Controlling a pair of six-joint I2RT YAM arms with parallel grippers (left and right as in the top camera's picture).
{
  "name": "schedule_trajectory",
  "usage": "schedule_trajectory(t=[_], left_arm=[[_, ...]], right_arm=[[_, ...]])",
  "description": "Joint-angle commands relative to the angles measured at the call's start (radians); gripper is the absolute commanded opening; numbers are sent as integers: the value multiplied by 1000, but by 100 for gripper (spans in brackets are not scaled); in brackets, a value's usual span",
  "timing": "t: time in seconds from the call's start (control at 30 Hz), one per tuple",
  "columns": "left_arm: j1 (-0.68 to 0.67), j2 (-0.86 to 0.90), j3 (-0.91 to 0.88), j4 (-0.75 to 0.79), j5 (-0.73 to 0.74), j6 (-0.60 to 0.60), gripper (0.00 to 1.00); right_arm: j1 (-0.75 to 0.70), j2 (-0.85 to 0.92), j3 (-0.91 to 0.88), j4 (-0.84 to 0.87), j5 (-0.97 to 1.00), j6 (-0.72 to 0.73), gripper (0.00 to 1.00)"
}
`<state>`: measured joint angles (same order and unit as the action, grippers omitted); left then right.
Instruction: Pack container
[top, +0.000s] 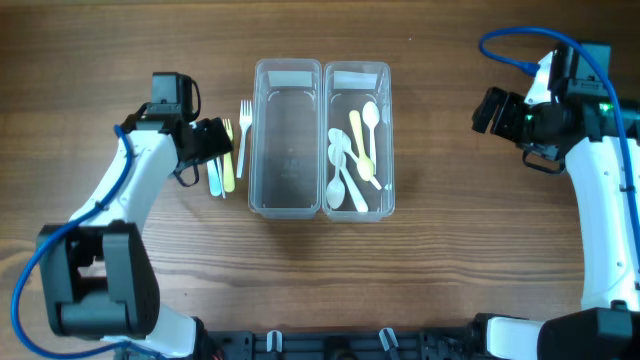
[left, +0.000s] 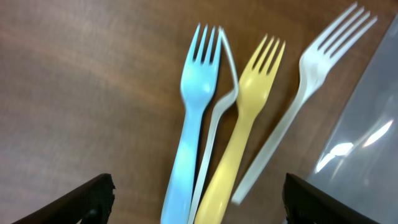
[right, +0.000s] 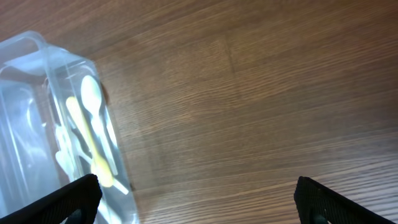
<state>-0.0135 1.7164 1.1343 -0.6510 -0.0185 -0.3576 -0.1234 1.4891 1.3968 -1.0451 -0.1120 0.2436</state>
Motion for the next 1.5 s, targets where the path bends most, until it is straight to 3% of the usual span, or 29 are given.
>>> schedule_trajectory(t=[0.0, 0.07, 0.13, 0.3, 0.37, 0.43, 1.13, 1.23, 1.27, 1.37, 1.47], left_arm=[[-16, 0, 42, 71, -34, 1, 86], [-30, 0, 42, 97, -16, 20, 82], [-45, 0, 42, 102, -17, 22, 69], [-83, 1, 42, 113, -60, 48, 18], [-92, 1, 42, 122, -62, 48, 8], [-108, 1, 42, 124, -62, 48, 4], [-309, 2, 42, 164, -58, 63, 7], [-318, 2, 42, 162, -67, 63, 21], [-317, 2, 42, 157, -91, 63, 36], [-292, 0, 42, 121, -163, 59, 59], [-237, 0, 42, 72, -162, 59, 62]], right_arm=[[-4, 10, 2, -3, -47, -4, 100], [-4, 10, 2, -4, -47, -5, 100], [-4, 10, 2, -5, -46, -5, 100], [-4, 10, 2, -10, -46, -5, 100], [-4, 10, 2, -11, -46, -5, 100], [-4, 10, 2, -11, -47, -4, 100], [-4, 10, 2, -34, -46, -5, 100], [-4, 10, 2, -35, -46, -5, 100], [-4, 10, 2, -37, -46, -5, 100], [-4, 10, 2, -38, -45, -8, 100], [-4, 10, 2, -41, -42, -8, 100]])
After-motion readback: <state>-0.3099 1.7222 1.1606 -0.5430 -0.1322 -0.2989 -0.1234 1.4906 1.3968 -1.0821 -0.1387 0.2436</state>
